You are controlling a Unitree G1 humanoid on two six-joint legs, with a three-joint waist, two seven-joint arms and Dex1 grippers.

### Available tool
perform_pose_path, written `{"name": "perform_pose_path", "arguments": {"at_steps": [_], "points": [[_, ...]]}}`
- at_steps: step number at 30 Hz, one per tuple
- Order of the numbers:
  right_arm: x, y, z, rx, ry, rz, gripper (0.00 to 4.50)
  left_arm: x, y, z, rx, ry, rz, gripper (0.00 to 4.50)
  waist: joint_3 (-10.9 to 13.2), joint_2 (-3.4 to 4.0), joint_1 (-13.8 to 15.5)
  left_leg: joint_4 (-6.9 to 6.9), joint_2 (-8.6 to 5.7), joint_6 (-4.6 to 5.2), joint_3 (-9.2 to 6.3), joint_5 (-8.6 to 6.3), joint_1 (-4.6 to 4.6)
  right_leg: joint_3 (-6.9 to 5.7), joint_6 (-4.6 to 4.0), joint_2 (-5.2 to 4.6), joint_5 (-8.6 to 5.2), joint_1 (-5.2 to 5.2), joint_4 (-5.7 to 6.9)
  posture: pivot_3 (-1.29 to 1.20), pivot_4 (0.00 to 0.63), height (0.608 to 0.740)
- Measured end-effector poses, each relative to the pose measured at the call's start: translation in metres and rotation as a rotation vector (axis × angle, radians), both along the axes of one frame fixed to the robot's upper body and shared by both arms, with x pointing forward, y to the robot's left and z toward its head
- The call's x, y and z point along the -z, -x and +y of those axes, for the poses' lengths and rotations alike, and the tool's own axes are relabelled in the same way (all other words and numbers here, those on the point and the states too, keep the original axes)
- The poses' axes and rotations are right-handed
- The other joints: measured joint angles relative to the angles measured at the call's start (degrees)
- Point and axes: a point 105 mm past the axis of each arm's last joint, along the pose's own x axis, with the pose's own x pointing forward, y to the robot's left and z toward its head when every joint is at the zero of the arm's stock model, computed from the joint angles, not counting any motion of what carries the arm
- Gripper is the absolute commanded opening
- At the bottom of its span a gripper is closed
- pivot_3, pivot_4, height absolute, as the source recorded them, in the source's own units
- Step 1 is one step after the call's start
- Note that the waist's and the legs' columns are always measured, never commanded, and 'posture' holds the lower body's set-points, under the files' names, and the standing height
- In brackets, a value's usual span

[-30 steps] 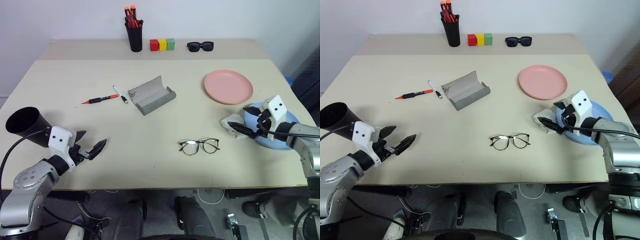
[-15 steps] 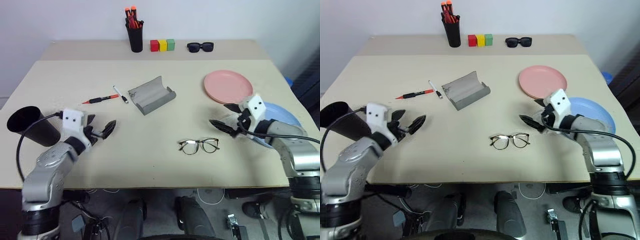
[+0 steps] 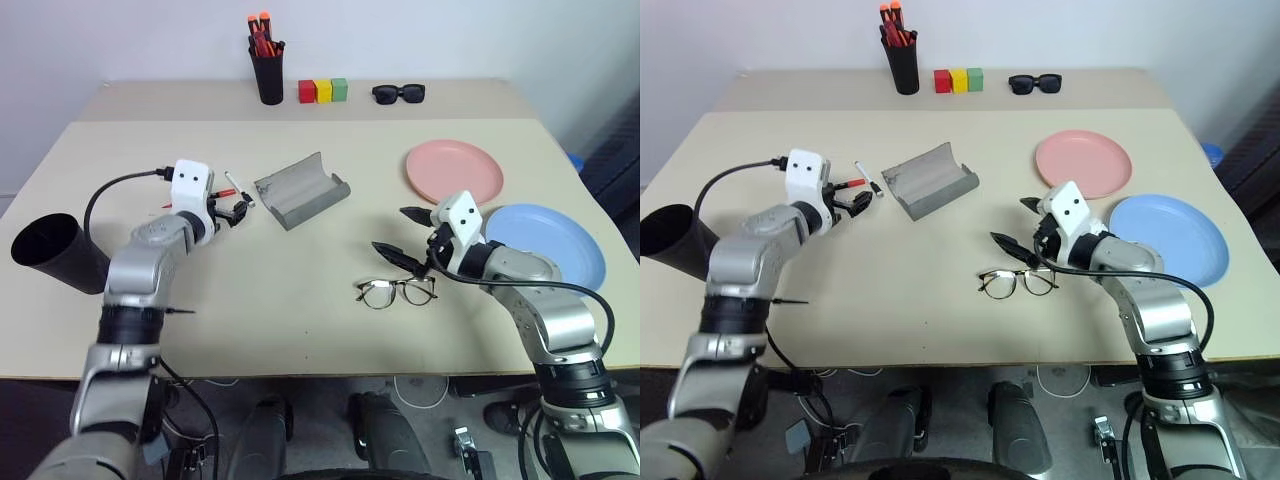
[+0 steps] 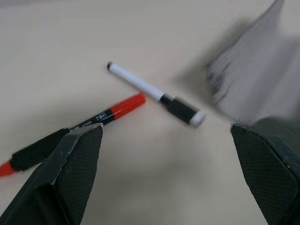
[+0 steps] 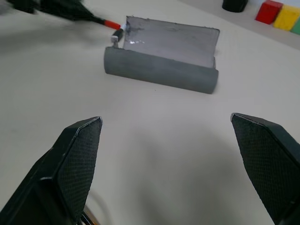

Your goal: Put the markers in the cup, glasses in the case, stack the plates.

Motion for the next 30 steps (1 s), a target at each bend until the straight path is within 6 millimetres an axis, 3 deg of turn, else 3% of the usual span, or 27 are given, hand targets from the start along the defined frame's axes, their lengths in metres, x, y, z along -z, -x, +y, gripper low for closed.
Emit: {"name": "perform_pose_path", "arguments": {"at_steps": [7, 12, 19, 22, 29, 30], "points": [[0.002, 0.007, 0.006, 0.014, -0.013, -0.004, 4.50, -0.007, -0.028, 0.019, 0.060, -0.046, 0.057, 4.48, 0.0, -0.02, 0.1, -0.06, -0.04, 0.02, -0.01, -0.01, -0.08, -0.03, 0.09, -0.06, -0.03, -0.04, -0.03, 0.00, 0.150, 0.740], [0.008, 0.013, 0.006, 0.039, -0.023, 0.014, 4.50, 0.007, -0.028, 0.029, 0.062, -0.087, 0.129, 4.48, 0.0, -0.04, 0.1, -0.05, -0.04, 0.02, -0.02, -0.01, -0.08, -0.03, 0.11, -0.06, -0.03, -0.04, 0.00, 0.00, 0.150, 0.740], [0.008, 0.017, 0.005, 0.044, -0.035, 0.012, 4.50, 0.007, -0.025, 0.026, 0.125, -0.105, 0.174, 4.48, 0.1, -0.11, 0.0, -0.04, -0.04, 0.02, -0.05, -0.01, -0.08, -0.03, 0.13, -0.05, -0.03, -0.04, 0.03, 0.00, 0.150, 0.740], [0.005, 0.021, 0.006, 0.021, -0.039, 0.011, 4.50, 0.008, -0.024, 0.028, 0.132, -0.121, 0.183, 3.68, 0.1, -0.11, 0.0, -0.04, -0.04, 0.02, -0.05, -0.01, -0.08, -0.03, 0.14, -0.05, -0.02, -0.04, 0.04, 0.00, 0.150, 0.740], [0.007, 0.023, 0.006, 0.013, -0.036, 0.018, 4.50, 0.009, -0.018, 0.025, 0.209, -0.105, 0.218, 0.24, 0.1, -0.11, 0.1, -0.02, -0.04, 0.02, -0.05, -0.01, -0.08, -0.03, 0.15, -0.05, -0.02, -0.03, 0.05, 0.00, 0.150, 0.740], [0.007, 0.023, 0.006, 0.013, -0.036, 0.019, 4.50, 0.009, -0.017, 0.025, 0.220, -0.105, 0.218, 0.06, 0.0, -0.12, 0.1, -0.02, -0.04, 0.02, -0.05, -0.01, -0.08, -0.03, 0.15, -0.05, -0.02, -0.03, 0.05, 0.00, 0.150, 0.740]]}}
